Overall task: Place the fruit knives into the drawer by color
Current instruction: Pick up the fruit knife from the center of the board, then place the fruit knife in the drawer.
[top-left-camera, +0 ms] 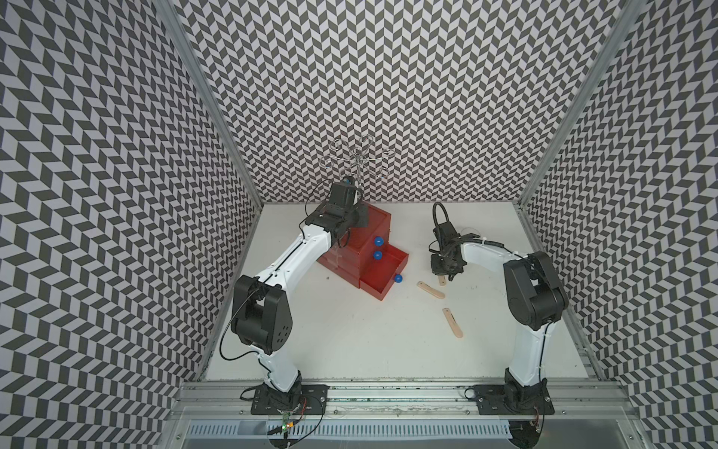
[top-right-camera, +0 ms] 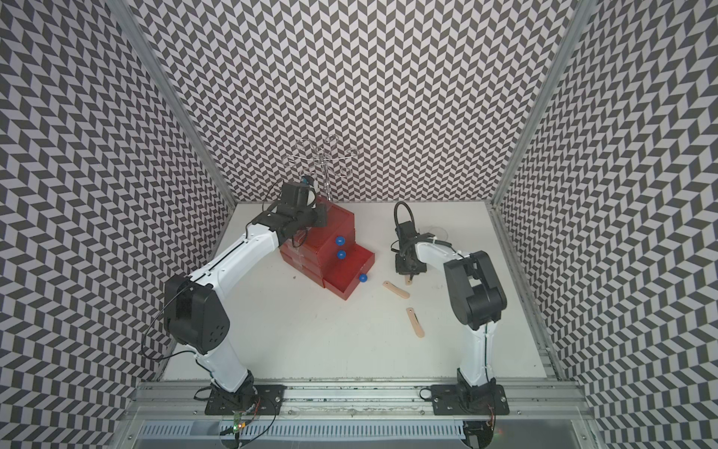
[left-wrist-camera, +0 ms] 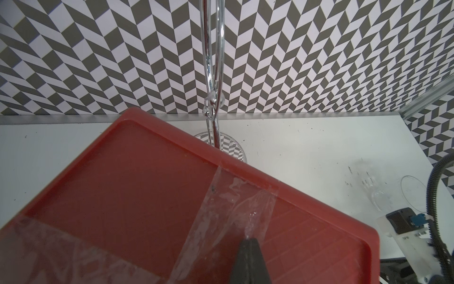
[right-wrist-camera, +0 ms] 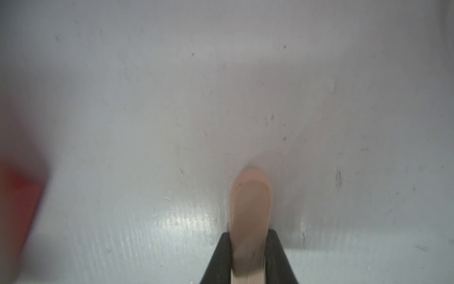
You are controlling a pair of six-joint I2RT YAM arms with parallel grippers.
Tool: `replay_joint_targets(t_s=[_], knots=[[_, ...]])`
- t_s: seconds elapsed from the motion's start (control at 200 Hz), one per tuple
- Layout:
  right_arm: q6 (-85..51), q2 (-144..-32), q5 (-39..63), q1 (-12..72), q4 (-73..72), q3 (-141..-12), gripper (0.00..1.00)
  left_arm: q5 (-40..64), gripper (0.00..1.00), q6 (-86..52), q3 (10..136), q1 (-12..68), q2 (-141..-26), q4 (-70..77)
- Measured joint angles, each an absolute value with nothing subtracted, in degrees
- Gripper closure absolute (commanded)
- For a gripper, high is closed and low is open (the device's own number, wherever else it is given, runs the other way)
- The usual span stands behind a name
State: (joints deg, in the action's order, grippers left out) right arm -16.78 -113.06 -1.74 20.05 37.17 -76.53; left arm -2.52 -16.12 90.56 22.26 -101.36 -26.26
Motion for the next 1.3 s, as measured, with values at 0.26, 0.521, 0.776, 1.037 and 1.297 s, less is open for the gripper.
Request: replay_joint_targets(t_s=[0.26, 0.521, 0.776, 1.037, 1.297], knots=[[-17.02, -111.04, 0.89, 20.08, 38.61, -75.79, 0.85, -2.52, 1.0, -16.12, 90.56, 22.26, -101.38, -26.26], [-17.69, -105.19, 3.38, 20.27, 38.39, -75.79, 0.86, -2.52, 1.0, -16.12, 90.67, 22.26, -101.51, -26.26], [-20.03, -99.96, 8.84, 22.79, 33.78, -74.83, 0.86, -2.61, 1.0, -16.12, 90.8, 22.37, -101.62, -26.26], [-26.55, -98.15, 15.18, 28.51, 24.95, -74.76, 0.86, -2.66, 1.0, -16.12, 90.83, 22.37, -101.62, -26.28], [-32.71, -98.35, 17.91, 32.25, 16.6, -73.95, 0.86, -2.7, 1.0, -16.12, 90.83, 22.37, -101.62, -26.28]])
